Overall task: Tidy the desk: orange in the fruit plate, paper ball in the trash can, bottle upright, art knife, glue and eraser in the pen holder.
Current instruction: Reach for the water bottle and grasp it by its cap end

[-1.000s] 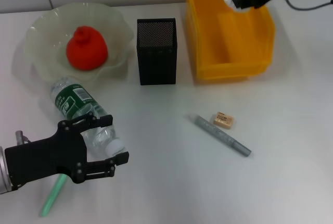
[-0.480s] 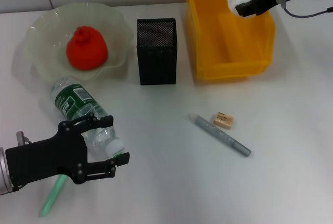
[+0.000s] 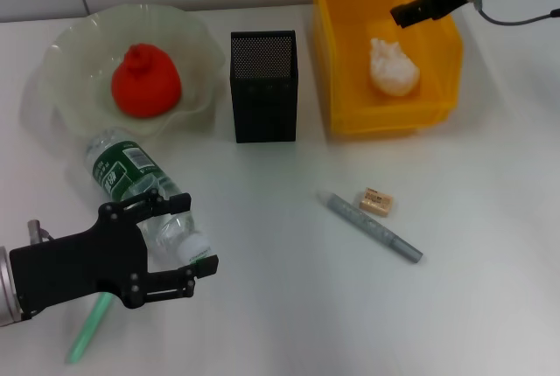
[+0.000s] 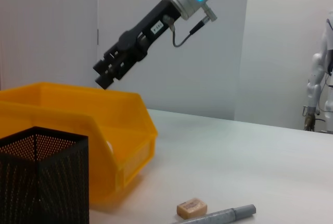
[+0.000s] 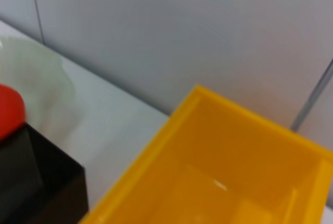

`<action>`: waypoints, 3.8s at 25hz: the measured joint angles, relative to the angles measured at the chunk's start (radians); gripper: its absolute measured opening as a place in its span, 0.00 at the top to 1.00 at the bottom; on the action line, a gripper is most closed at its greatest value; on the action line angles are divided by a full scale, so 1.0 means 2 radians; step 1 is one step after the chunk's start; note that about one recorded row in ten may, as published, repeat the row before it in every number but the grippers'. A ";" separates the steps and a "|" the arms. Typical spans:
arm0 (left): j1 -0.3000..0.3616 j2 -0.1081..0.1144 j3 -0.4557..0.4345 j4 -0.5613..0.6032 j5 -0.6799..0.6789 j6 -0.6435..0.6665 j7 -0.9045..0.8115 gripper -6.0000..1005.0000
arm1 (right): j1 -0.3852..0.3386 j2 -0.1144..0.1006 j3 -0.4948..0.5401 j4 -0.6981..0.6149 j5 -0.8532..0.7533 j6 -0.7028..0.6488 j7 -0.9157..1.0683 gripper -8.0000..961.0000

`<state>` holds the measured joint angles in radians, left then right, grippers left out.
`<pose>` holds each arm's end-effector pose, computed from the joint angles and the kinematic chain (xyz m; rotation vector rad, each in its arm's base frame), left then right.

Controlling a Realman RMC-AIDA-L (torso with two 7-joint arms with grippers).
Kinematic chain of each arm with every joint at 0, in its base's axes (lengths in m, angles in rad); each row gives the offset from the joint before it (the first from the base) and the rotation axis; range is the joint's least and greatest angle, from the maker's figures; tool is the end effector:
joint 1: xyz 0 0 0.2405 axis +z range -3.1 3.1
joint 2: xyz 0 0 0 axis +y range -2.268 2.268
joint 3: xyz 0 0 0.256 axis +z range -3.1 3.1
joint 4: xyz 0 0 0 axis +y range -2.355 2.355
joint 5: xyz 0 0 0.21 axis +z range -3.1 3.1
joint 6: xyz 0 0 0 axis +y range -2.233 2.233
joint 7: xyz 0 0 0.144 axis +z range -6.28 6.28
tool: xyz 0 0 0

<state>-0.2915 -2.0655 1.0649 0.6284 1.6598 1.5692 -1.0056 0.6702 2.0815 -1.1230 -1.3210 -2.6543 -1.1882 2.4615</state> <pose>-0.2850 0.2615 -0.0275 -2.7650 -0.2913 -0.7865 0.1702 0.4298 0.0639 -2.2500 0.7410 -0.0854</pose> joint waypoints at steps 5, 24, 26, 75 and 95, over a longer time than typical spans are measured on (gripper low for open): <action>0.000 0.000 -0.001 0.003 0.000 0.000 0.005 0.14 | -0.056 0.000 -0.043 -0.092 0.069 -0.005 -0.010 0.13; -0.014 0.003 -0.041 0.045 0.000 0.025 0.001 0.14 | -0.325 0.000 -0.082 -0.048 0.522 -0.102 -0.454 0.12; -0.016 0.002 -0.029 0.075 0.015 0.026 -0.011 0.14 | -0.323 0.000 -0.064 0.003 0.536 -0.127 -0.493 0.12; -0.191 -0.007 0.336 0.377 0.448 0.008 -0.178 0.14 | -0.249 -0.003 0.138 0.387 0.469 -0.280 -0.640 0.12; -0.207 -0.007 0.375 0.344 0.452 -0.018 -0.202 0.14 | -0.248 -0.008 0.138 0.384 0.461 -0.275 -0.639 0.12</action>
<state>-0.7063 -2.0801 1.8156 1.3173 2.5634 1.5341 -1.4098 0.1741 2.0654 -0.8468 -0.5528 -1.7316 -1.7392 1.1827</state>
